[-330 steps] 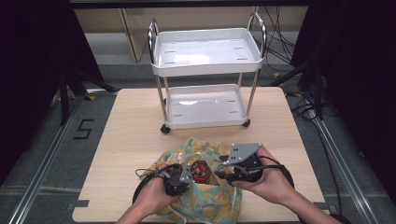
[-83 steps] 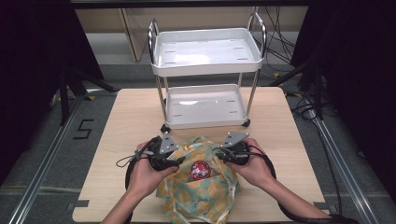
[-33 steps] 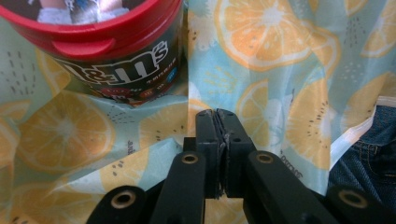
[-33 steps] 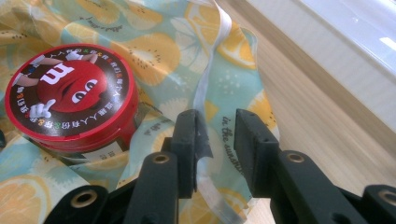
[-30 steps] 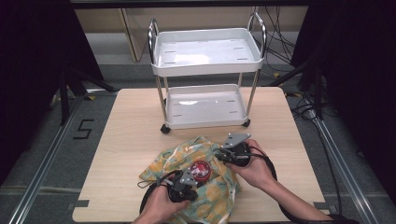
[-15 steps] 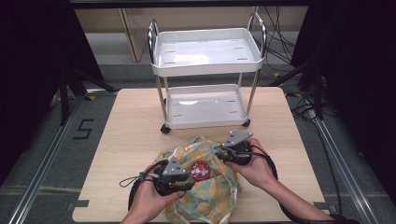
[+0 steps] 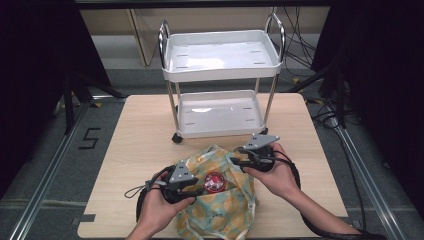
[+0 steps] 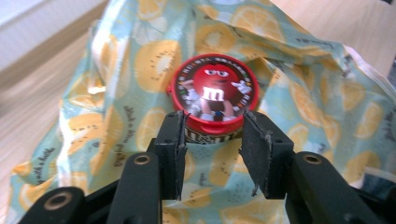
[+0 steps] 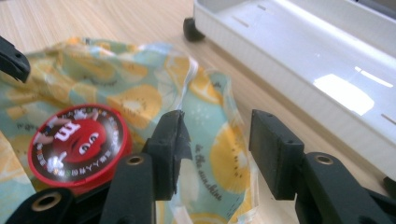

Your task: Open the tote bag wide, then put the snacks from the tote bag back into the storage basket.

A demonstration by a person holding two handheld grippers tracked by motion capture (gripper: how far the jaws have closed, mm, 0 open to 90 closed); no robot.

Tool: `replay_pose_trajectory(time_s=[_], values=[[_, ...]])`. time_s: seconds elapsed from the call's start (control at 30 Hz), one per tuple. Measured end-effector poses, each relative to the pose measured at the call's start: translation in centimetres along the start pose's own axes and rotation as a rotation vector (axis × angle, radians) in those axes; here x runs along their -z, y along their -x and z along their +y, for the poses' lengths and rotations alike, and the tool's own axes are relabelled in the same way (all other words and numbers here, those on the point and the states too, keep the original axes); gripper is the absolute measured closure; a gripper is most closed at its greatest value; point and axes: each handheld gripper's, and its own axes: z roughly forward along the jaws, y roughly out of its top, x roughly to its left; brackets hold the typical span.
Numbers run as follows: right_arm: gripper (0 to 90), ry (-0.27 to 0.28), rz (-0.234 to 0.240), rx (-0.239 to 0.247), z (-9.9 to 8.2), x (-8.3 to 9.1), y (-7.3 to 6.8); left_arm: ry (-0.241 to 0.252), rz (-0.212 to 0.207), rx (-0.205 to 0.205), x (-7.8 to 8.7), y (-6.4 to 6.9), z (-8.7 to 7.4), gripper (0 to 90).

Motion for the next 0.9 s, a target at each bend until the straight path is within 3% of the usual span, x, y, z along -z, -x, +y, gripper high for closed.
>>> replay_pose_trajectory(time_s=[0.1, 0.13, 0.17, 0.27, 0.33, 0.4, 0.43, 0.5, 0.53, 0.7, 0.73, 0.77, 0.83, 0.9], values=[[55.3, 0.021, 0.003, -0.026, 0.2, 0.2, 0.2, 0.021, 0.019, 0.017, 0.1, 0.0, -0.1, 62.0], [55.5, 0.019, 0.013, -0.050, 0.2, 0.3, 0.3, 0.016, 0.017, 0.007, 0.2, -0.2, -0.1, 62.4], [56.0, 0.020, 0.014, -0.039, 0.3, 0.4, 0.5, 0.012, 0.023, -0.008, 0.2, -0.3, -0.1, 63.4], [57.6, 0.029, 0.010, -0.071, 0.3, 0.6, 0.7, 0.026, 0.034, -0.002, 0.2, -0.4, -0.1, 67.2], [59.3, 0.043, 0.004, -0.058, 0.2, 0.7, 1.0, 0.040, 0.044, 0.001, 0.2, -0.3, -0.1, 72.3], [61.7, 0.045, 0.003, -0.086, 0.1, 0.9, 1.0, 0.042, 0.041, 0.012, 0.1, -0.3, -0.1, 79.0], [63.7, 0.041, 0.001, -0.062, 0.0, 1.1, 1.3, 0.033, 0.039, 0.018, 0.1, -0.4, -0.2, 82.7], [67.2, 0.038, -0.017, -0.089, -0.2, 1.3, 1.6, 0.027, 0.037, 0.002, 0.1, -0.6, -0.2, 85.5], [68.1, 0.046, -0.014, -0.085, -0.3, 1.4, 1.8, 0.029, 0.036, 0.031, 0.1, -0.6, -0.3, 86.5], [73.1, 0.033, -0.035, -0.097, -0.5, 1.8, 2.1, 0.022, 0.059, 0.031, 0.1, -0.7, -0.5, 89.1], [74.5, 0.027, -0.035, -0.096, -0.5, 1.8, 2.1, 0.004, 0.060, 0.015, 0.1, -0.8, -0.4, 89.2], [75.8, 0.021, -0.029, -0.115, -0.6, 1.8, 1.9, 0.002, 0.063, 0.025, 0.0, -0.7, -0.5, 89.3], [77.7, 0.014, -0.032, -0.108, -0.5, 1.8, 2.0, -0.026, 0.073, -0.013, -0.3, -0.9, -0.4, 89.3], [78.0, 0.012, -0.031, -0.110, -0.6, 1.9, 2.0, -0.053, 0.080, -0.003, -0.9, -0.9, -0.5, 89.4]])
